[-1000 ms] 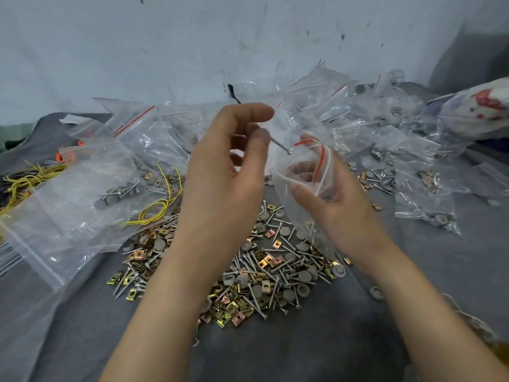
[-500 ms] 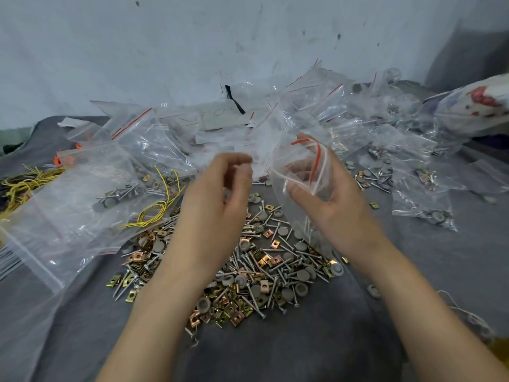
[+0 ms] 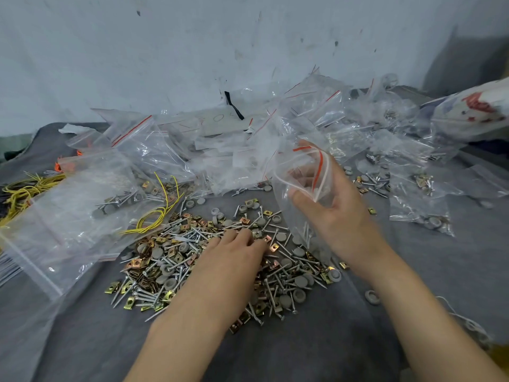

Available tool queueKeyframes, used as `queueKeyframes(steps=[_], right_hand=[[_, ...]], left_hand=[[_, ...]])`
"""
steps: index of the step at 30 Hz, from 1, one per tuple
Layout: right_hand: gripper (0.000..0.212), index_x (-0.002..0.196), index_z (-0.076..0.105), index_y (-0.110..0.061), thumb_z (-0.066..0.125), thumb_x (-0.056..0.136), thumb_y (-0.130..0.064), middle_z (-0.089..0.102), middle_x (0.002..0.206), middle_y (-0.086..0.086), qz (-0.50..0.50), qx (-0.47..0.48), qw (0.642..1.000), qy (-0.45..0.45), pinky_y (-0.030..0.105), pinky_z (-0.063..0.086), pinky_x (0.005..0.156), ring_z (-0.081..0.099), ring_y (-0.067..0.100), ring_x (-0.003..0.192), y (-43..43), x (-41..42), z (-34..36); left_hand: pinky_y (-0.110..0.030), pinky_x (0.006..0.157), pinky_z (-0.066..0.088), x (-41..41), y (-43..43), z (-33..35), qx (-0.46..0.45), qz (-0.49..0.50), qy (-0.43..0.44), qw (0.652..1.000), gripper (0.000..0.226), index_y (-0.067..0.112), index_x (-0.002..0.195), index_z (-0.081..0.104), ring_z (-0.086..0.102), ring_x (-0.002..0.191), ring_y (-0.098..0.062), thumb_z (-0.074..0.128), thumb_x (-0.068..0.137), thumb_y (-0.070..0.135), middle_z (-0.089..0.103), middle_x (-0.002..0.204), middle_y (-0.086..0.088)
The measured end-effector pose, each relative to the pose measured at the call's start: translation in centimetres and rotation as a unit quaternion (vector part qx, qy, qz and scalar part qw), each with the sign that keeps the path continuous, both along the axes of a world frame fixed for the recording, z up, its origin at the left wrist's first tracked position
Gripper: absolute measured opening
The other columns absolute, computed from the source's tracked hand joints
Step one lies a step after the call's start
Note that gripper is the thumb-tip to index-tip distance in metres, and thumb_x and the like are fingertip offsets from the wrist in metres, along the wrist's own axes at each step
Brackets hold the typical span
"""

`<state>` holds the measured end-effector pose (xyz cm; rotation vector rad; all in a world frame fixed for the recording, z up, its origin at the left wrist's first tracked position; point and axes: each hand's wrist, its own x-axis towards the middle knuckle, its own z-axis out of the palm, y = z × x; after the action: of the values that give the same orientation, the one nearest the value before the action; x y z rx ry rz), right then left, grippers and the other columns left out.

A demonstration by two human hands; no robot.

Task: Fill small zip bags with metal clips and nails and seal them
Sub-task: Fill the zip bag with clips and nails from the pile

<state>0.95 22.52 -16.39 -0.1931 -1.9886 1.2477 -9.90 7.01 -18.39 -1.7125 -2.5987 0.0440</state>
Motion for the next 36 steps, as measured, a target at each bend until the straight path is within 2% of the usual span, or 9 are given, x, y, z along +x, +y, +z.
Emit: queueKeyframes(steps=[3,8,12,16,23,26,29,32,36], right_hand=[[0.054,0.14,0.044,-0.042,0.065,0.092,-0.028,0.064,0.12,-0.02,0.004,-0.003,1.0,0.005,0.024,0.041,0.108,0.056,0.002,0.123,0.1,0.0,0.0],[0.055,0.141,0.044,-0.041,0.065,0.093,-0.025,0.064,0.124,-0.02,0.011,-0.005,1.0,0.006,0.017,0.039,0.106,0.056,0.001,0.123,0.2,0.0,0.0],[0.054,0.141,0.045,-0.035,0.065,0.092,-0.027,0.066,0.112,-0.023,0.006,-0.003,1.0,0.008,0.019,0.044,0.102,0.06,0.0,0.115,0.3,0.1,0.1],[0.054,0.141,0.044,-0.038,0.064,0.092,-0.028,0.065,0.109,-0.023,0.004,0.001,1.0,0.009,0.02,0.045,0.102,0.06,0.0,0.113,0.3,0.1,0.1],[0.054,0.141,0.043,-0.041,0.064,0.092,-0.029,0.066,0.108,-0.018,0.0,0.0,1.0,0.007,0.032,0.045,0.103,0.061,0.006,0.114,0.4,0.0,0.0],[0.055,0.142,0.043,-0.039,0.064,0.092,-0.031,0.066,0.109,-0.018,-0.002,0.002,1.0,0.007,0.032,0.045,0.104,0.061,0.005,0.115,0.5,0.0,-0.1],[0.056,0.144,0.044,-0.035,0.065,0.091,-0.031,0.067,0.11,-0.016,0.003,-0.005,1.0,0.008,0.033,0.045,0.104,0.062,0.007,0.114,0.5,-0.1,-0.2],[0.052,0.14,0.047,-0.034,0.065,0.091,-0.028,0.068,0.11,-0.015,-0.004,-0.002,1.0,0.014,0.032,0.048,0.102,0.062,0.005,0.112,0.6,-0.2,-0.1],[0.049,0.135,0.048,-0.037,0.065,0.091,-0.024,0.067,0.11,-0.02,-0.012,-0.008,1.0,0.027,0.019,0.045,0.1,0.062,0.001,0.112,1.0,0.1,0.2]], left_hand=[[-0.033,0.102,0.034,0.1,0.3,0.0,0.012,0.023,0.003,1.0,0.056,0.034,0.134,0.044,0.04,0.124,-0.018,0.069,0.086,0.022,0.045,0.127,0.008],[-0.03,0.098,0.038,0.0,0.6,0.1,0.074,0.025,-0.014,0.997,0.021,0.034,0.122,0.051,0.047,0.118,-0.014,0.047,0.102,0.028,0.055,0.123,0.013],[-0.03,0.098,0.04,-0.5,0.1,0.4,0.127,0.044,-0.09,0.987,0.019,0.032,0.117,0.055,0.049,0.113,-0.01,0.044,0.102,0.029,0.058,0.116,0.013],[-0.029,0.096,0.04,-0.7,-0.1,0.0,0.125,0.044,-0.047,0.99,0.024,0.03,0.116,0.058,0.047,0.11,-0.011,0.039,0.103,0.036,0.055,0.112,0.013],[-0.033,0.1,0.029,-0.4,1.5,-0.7,0.119,0.02,-0.007,0.993,0.031,0.04,0.132,0.05,0.044,0.119,-0.018,0.04,0.103,0.039,0.05,0.122,0.009],[-0.036,0.104,0.03,-0.3,2.1,-1.2,0.087,-0.004,-0.002,0.996,0.035,0.043,0.137,0.046,0.044,0.122,-0.02,0.04,0.103,0.04,0.05,0.127,0.006],[-0.038,0.103,0.034,-0.1,2.8,-1.5,0.089,0.007,0.005,0.996,0.031,0.036,0.131,0.052,0.048,0.123,-0.02,0.043,0.102,0.043,0.052,0.126,0.006],[-0.036,0.098,0.037,0.2,3.5,-1.8,0.099,0.035,0.011,0.994,0.023,0.027,0.121,0.057,0.051,0.12,-0.019,0.051,0.099,0.035,0.055,0.122,0.004],[-0.036,0.096,0.042,0.4,3.9,-1.9,0.118,0.07,-0.032,0.99,0.023,0.021,0.119,0.053,0.053,0.116,-0.02,0.054,0.098,0.031,0.056,0.121,0.002]])
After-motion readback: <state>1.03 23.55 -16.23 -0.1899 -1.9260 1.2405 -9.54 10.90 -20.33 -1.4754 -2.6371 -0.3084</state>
